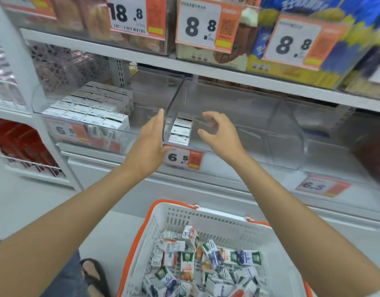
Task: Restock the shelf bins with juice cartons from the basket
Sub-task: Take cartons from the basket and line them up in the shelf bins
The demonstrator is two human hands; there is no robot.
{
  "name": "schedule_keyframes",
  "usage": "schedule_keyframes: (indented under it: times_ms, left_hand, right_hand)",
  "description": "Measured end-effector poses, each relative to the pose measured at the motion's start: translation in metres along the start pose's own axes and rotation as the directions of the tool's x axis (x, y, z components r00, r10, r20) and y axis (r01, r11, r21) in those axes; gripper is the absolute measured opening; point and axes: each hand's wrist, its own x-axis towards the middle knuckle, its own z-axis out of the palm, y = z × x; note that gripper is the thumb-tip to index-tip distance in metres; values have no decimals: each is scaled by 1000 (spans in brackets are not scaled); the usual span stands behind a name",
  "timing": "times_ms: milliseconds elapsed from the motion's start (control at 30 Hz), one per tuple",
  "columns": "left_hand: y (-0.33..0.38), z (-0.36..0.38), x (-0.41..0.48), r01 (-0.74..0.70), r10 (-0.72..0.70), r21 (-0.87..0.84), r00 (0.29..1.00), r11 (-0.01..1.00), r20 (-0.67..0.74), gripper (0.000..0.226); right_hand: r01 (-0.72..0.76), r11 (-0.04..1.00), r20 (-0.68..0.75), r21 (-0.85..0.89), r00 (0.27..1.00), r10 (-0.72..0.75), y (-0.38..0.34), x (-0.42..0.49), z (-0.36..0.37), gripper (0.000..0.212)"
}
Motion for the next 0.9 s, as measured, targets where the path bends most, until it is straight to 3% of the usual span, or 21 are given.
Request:
schedule_keyframes:
  times_ms: [67, 133, 200, 267, 333, 400, 467, 667, 800, 900]
  left_hand:
    - [6, 7, -22, 30, -10, 126, 988, 992, -154, 92]
    - [13, 24, -48, 36, -8, 144, 982, 989, -191, 77]
    - [16, 49, -74, 48, -46, 54, 998, 997, -40, 65]
    - [16, 79, -101, 134, -118, -66, 972, 989, 203, 61]
    - [12, 105, -123, 230, -169, -113, 903, 967, 396, 60]
    - [3, 129, -142, 307, -209, -119, 837, 944, 507, 61]
    - [-8, 148, -159, 356, -234, -110, 786, 928, 573, 58]
    - [-35, 182, -177, 426, -290, -60, 705, 903, 648, 47]
    - [-45, 194, -185, 484, -331, -50, 666, 874, 668, 48]
    - [-47, 202, -189, 516, -355, -33, 633, 856, 687, 48]
  right_hand:
    - [66, 998, -100, -17, 993, -67, -1, -36, -6, 28]
    - [57, 998, -82, -2, 995, -57, 8, -75, -4, 21]
    - [-40, 999, 58, -12, 997, 40, 30, -115, 4, 19]
    - [-164, 983, 266, -83, 947, 180, 67, -158, 14, 19]
    - [-282, 938, 442, -202, 828, 344, 112, -197, 25, 21]
    - [-379, 873, 525, -308, 697, 488, 157, -232, 32, 19]
    - [-460, 806, 529, -372, 609, 591, 193, -258, 37, 22]
    - [-603, 692, 524, -397, 470, 711, 242, -267, 86, 50]
    - [-417, 667, 460, -618, 496, 737, 255, -266, 129, 60]
    - [-511, 620, 376, -595, 505, 777, 260, -265, 132, 43]
